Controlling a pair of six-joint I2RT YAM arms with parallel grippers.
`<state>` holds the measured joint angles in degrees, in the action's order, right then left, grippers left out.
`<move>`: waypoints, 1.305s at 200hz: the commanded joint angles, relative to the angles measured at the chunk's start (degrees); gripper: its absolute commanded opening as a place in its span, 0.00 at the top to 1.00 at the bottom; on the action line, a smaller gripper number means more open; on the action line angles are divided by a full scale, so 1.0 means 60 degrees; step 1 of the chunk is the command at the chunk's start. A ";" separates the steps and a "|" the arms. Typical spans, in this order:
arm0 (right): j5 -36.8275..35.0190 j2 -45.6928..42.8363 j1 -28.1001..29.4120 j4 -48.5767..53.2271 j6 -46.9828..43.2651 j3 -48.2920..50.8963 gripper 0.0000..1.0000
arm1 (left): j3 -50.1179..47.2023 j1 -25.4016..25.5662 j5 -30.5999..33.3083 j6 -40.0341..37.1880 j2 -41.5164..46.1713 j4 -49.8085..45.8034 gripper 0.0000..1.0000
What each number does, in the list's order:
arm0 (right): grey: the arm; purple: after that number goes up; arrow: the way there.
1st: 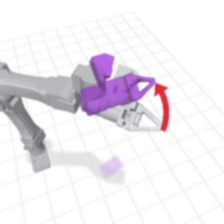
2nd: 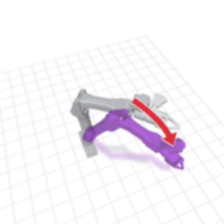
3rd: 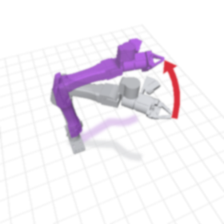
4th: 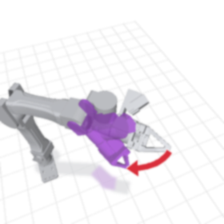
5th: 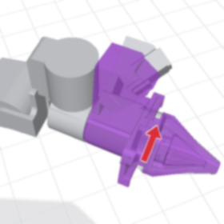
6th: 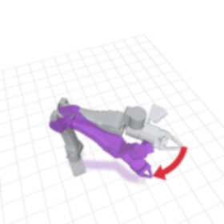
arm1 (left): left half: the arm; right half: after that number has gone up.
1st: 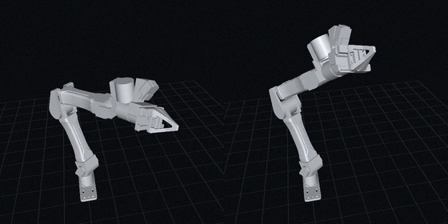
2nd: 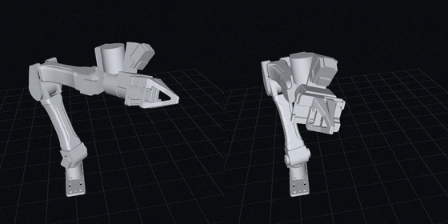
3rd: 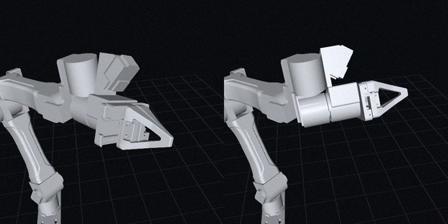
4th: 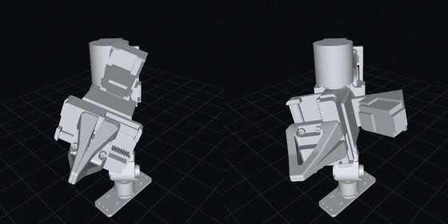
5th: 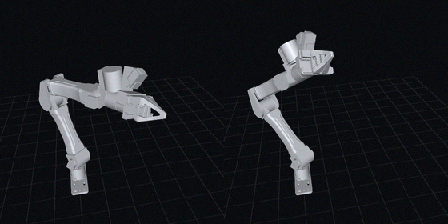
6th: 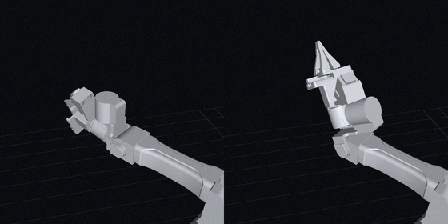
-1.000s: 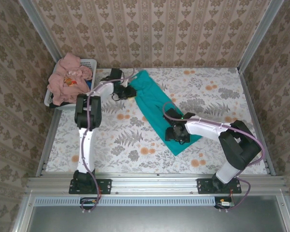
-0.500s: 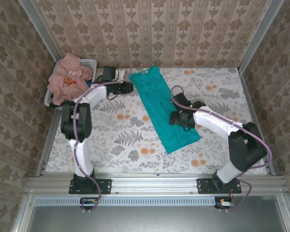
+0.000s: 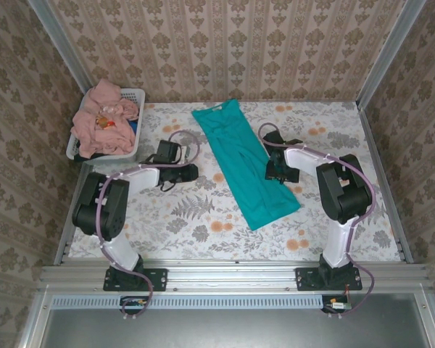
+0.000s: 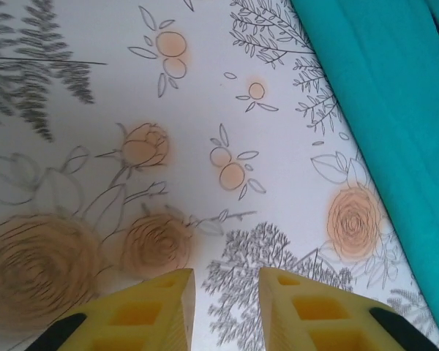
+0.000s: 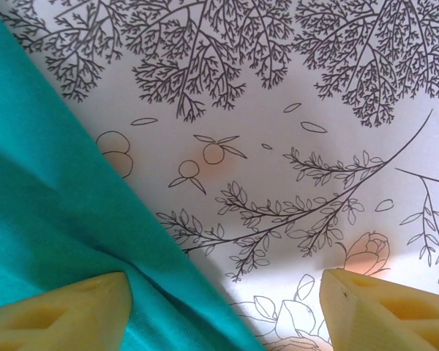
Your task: Fold and stack the t-shirts
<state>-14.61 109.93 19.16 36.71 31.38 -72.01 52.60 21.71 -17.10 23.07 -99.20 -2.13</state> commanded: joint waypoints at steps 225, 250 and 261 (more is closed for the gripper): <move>0.3722 -0.5824 0.4039 -0.0960 0.3570 0.5896 0.32 | -0.2830 0.2445 -0.0101 0.1004 0.3602 -0.1253 0.60; 0.3733 -0.5849 0.4154 -0.0954 0.3535 0.6164 0.33 | -0.3561 0.3388 0.0509 0.1459 0.4327 -0.1502 0.49; 0.3843 -0.5716 0.4155 -0.1372 0.3495 0.6204 0.34 | -0.4043 0.3566 0.0331 0.1826 0.4457 -0.1121 0.46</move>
<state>5.89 75.70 43.57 31.27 51.11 -35.86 32.36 41.15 -18.00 28.91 -75.00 -9.61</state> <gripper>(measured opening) 0.669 0.512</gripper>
